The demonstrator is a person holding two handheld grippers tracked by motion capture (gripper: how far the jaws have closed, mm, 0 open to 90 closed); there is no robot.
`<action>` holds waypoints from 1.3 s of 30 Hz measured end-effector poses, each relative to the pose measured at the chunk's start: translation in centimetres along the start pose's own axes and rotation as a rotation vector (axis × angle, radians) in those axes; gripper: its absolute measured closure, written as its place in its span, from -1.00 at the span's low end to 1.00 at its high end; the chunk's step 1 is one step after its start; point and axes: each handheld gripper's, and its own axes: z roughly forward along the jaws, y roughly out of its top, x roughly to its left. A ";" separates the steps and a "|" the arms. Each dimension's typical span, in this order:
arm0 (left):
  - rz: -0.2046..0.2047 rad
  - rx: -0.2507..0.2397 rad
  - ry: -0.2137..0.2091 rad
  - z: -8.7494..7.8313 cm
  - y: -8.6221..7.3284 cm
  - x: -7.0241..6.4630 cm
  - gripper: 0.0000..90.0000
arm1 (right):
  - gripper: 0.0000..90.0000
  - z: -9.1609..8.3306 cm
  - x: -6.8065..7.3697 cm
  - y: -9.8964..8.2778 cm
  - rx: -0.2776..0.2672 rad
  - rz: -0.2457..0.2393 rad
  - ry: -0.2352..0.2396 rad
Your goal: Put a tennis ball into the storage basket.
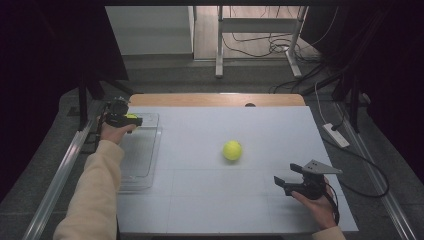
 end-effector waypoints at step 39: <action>0.008 -0.059 -0.026 -1.3 -0.1 -0.2 -0.71 | -0.67 -0.2 0.0 0.0 -0.004 0.002 -0.002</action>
